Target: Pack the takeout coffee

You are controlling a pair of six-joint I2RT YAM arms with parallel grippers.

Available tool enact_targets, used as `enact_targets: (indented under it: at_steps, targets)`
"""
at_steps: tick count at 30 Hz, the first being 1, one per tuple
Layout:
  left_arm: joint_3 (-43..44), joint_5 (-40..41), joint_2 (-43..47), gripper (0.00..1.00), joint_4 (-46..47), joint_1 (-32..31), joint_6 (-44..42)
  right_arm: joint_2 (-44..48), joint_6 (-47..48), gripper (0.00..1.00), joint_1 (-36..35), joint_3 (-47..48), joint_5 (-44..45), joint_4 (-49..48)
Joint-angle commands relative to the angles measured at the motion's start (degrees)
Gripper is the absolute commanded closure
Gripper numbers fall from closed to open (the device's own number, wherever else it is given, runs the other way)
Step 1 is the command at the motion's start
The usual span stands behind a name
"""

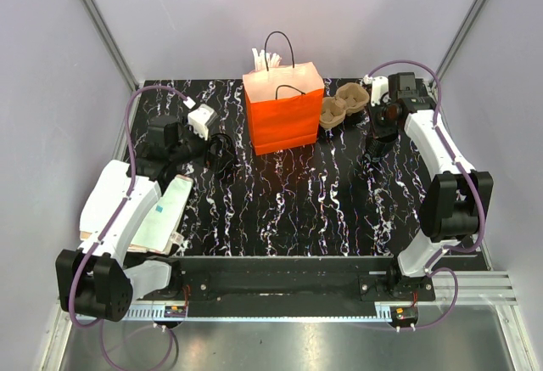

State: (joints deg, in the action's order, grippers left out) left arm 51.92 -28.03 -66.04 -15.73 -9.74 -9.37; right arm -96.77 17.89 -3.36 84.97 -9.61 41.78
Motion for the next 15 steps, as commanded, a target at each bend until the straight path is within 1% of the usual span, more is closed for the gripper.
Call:
enact_targets:
  at_steps: [1, 15]
  targets:
    - [-0.3, -1.3, 1.9, 0.01, 3.5, 0.3, 0.2, 1.3, -0.6, 1.0, 0.2, 3.0, 1.9, -1.8]
    - [-0.4, -1.5, 2.1, 0.01, 3.5, 0.4, 0.2, 3.3, -0.2, 1.0, 0.1, 2.7, 4.9, -3.3]
